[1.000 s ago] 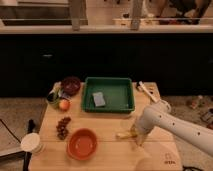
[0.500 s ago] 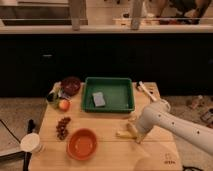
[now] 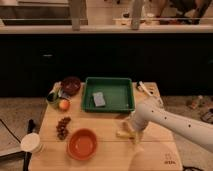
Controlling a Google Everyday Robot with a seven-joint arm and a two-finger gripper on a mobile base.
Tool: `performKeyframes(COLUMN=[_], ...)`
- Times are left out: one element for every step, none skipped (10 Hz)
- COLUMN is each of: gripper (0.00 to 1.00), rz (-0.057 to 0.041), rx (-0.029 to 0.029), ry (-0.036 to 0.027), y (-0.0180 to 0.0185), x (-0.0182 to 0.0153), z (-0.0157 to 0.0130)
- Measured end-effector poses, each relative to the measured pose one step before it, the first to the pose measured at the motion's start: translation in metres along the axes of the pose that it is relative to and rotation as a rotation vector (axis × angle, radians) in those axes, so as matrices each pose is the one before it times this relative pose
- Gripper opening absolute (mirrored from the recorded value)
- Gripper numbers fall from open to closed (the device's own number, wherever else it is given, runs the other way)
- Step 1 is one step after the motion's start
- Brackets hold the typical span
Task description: Place banana in red bowl
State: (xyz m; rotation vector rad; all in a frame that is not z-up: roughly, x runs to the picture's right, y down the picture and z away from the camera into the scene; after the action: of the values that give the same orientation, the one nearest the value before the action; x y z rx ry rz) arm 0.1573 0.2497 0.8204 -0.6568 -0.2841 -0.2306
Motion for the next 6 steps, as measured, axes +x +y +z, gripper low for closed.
performKeyframes(gripper=[0.79, 0.75, 0.66, 0.56, 0.46, 0.36], rz=[0.0008, 0.00655, 0.01062, 0.00742, 0.00588, 0.0053], rx=[-0.00862, -0.00688, -0.00812, -0.00897, -0.00721, -0.00199], ry=[-0.00259, 0.00097, 0.00186, 0.00239, -0.00053, -0.00002], y=[-0.00277, -0.00012, 0.00092, -0.00011, -0.00098, -0.00141], x=[-0.00299, 0.00003, 0.00177, 0.00075, -0.00022, 0.00071], z=[0.00188, 0.00082, 0.00096, 0.00148, 0.00046, 0.00027])
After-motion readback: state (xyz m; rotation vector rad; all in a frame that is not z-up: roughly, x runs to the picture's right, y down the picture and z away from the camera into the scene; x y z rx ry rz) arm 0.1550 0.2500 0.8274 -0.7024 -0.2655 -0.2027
